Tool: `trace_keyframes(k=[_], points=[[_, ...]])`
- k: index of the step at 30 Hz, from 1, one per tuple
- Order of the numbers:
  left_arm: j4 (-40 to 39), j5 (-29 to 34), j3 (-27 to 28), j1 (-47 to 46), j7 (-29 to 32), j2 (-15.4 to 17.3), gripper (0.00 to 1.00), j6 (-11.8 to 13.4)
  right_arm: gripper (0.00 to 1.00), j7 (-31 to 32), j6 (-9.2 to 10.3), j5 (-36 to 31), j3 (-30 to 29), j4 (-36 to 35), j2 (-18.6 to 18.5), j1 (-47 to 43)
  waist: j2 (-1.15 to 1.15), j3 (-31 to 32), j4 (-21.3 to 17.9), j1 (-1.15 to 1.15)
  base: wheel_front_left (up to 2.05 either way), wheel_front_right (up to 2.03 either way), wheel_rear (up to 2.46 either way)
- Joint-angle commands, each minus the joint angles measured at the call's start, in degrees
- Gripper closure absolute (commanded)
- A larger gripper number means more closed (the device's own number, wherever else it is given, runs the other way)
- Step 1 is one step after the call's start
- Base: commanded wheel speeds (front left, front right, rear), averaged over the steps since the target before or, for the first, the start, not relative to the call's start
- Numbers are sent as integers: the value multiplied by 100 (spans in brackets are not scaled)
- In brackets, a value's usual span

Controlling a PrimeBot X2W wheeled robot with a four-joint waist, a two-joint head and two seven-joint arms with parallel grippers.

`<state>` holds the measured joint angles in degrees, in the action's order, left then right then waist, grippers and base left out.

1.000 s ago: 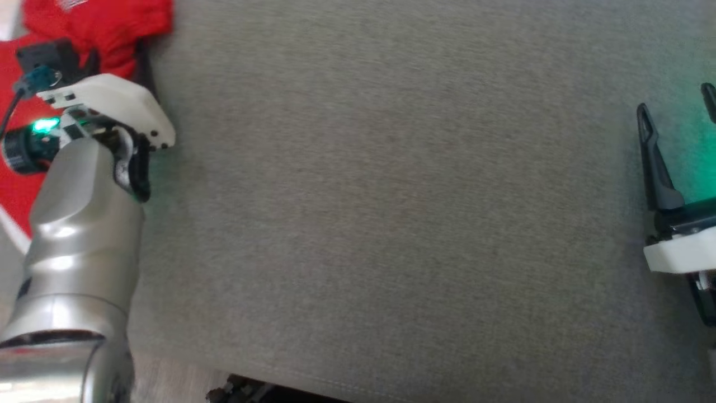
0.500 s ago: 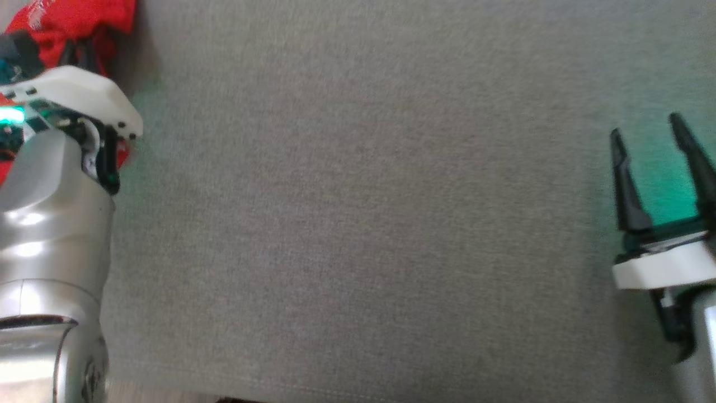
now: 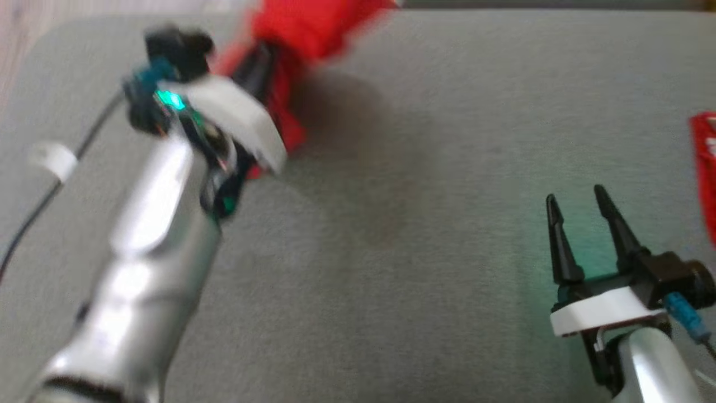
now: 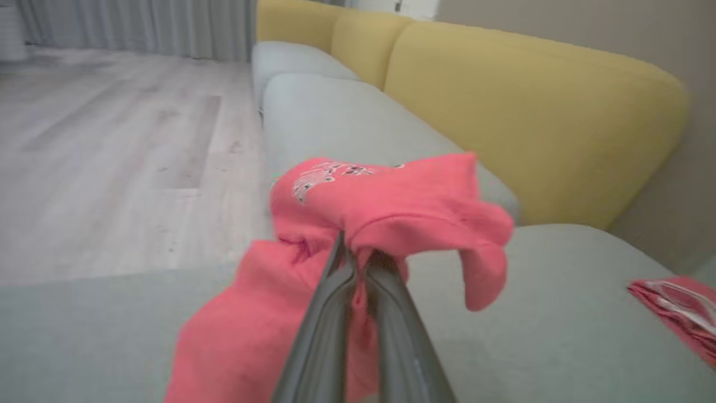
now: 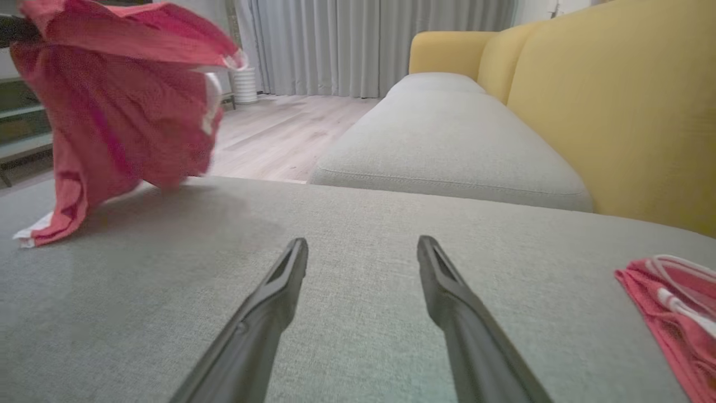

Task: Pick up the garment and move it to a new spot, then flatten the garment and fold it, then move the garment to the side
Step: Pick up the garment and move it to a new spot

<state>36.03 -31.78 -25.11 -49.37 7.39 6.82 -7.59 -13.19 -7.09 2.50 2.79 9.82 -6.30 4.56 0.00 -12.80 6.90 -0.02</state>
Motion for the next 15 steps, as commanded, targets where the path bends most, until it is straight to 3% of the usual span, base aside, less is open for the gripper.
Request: trace_keyframes(k=[1,5,9,12,15], points=[[-415,-168,86,41,124,354,100,12,0,-74,-40,29,124,-150,16,6,0,318,-349,2,0,0,0],[-2276,-1021,-364,985,880,683,100,11,0,-135,-40,64,111,-40,127,-54,0,414,-613,2,0,0,0],[-3519,-1546,-645,1798,1421,707,100,35,0,-164,-40,92,120,27,210,-85,0,399,-887,2,0,0,0],[-3984,-1676,-861,2207,1672,681,100,184,0,-174,-40,113,135,60,254,-73,0,342,-1079,2,0,0,0],[-3932,-1379,-1117,2388,1686,668,100,354,0,-178,-40,128,142,59,284,-12,0,265,-1251,2,0,0,0]])
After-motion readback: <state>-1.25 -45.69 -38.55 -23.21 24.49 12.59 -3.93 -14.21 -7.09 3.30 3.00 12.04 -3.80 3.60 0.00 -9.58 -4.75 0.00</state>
